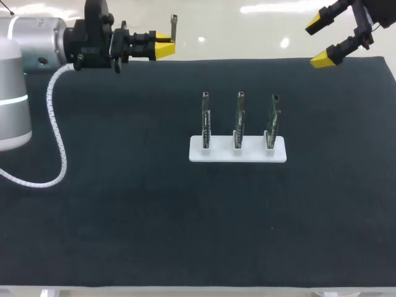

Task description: Pick up the optical module with the left hand, and insert it into the network port with the right hand.

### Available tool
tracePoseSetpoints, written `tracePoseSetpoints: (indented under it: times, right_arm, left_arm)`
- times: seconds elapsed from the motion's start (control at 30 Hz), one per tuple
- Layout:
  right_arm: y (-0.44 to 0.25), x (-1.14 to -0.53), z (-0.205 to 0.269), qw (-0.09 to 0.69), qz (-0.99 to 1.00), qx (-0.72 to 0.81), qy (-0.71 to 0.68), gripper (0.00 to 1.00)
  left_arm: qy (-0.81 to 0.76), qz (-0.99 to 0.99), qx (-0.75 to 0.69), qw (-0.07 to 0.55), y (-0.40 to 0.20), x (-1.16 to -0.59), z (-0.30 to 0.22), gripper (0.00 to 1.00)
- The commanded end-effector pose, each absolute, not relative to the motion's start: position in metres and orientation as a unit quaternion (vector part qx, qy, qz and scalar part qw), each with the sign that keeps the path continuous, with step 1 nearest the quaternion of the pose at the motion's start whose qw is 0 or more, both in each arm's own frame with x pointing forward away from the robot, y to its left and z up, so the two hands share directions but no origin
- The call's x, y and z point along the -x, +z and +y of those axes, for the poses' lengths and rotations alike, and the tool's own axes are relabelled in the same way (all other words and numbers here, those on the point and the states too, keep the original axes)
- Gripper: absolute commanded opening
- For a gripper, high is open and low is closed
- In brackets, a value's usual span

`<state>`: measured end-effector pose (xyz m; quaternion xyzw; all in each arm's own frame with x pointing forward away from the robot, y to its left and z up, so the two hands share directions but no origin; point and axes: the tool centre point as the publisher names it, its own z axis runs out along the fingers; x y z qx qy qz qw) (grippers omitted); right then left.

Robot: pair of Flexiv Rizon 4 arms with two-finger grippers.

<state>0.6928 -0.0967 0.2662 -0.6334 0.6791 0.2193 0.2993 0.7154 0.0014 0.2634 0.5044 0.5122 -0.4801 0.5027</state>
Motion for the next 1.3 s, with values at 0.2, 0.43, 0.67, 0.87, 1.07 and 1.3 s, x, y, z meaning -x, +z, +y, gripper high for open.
tracePoseSetpoints:
  times: [0.2, 0.43, 0.67, 0.87, 1.07, 1.3]
  right_arm:
    - [0.266, -0.693, -0.097, 0.3, 0.679, 0.633, 0.22, 1.0]
    - [0.266, -0.693, -0.097, 0.3, 0.679, 0.633, 0.22, 1.0]
    - [0.268, -0.685, -0.07, 0.285, 0.689, 0.624, 0.233, 1.0]
    - [0.273, -0.682, -0.035, 0.28, 0.709, 0.603, 0.236, 1.0]
    - [0.282, -0.682, 0.003, 0.27, 0.708, 0.607, 0.239, 1.0]
    - [0.291, -0.687, 0.043, 0.26, 0.694, 0.617, 0.263, 1.0]
  left_arm:
    - [-0.48, 0.512, -0.505, 0.502, 0.263, -0.716, 0.001, 0.0]
    - [-0.48, 0.512, -0.505, 0.502, 0.263, -0.716, 0.001, 0.0]
    - [-0.48, 0.512, -0.505, 0.502, 0.263, -0.716, 0.001, 0.0]
    - [-0.48, 0.512, -0.505, 0.502, 0.263, -0.716, 0.001, 0.0]
    - [-0.48, 0.512, -0.505, 0.502, 0.263, -0.716, 0.001, 0.0]
    - [-0.48, 0.512, -0.505, 0.502, 0.263, -0.716, 0.001, 0.0]
